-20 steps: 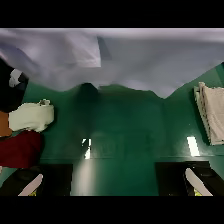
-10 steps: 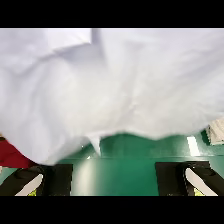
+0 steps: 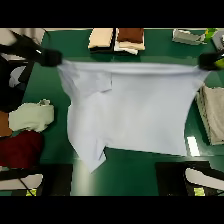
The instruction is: Fold the shirts.
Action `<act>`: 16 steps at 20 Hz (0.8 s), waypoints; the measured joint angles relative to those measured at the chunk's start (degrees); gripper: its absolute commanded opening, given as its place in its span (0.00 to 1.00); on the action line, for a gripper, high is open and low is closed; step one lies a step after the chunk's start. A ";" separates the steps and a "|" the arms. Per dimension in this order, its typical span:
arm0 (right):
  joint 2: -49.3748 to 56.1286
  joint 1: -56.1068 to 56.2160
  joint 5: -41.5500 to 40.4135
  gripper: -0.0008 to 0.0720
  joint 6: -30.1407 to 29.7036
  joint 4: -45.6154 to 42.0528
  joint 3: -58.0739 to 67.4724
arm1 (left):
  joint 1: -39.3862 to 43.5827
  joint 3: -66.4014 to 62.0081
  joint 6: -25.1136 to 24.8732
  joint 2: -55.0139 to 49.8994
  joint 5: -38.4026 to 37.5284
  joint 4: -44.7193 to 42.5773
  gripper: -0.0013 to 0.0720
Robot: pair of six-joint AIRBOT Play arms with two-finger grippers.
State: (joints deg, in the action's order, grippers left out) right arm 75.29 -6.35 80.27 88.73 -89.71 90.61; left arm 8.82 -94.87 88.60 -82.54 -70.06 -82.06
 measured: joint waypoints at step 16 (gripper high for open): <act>11.85 -0.11 -4.00 0.04 -0.39 6.38 -5.46 | -0.20 5.29 -4.72 -12.85 2.10 -0.17 0.05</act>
State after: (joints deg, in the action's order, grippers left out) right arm 87.13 -6.46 76.27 88.33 -83.33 85.14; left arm 8.62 -89.58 83.88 -95.39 -67.96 -82.24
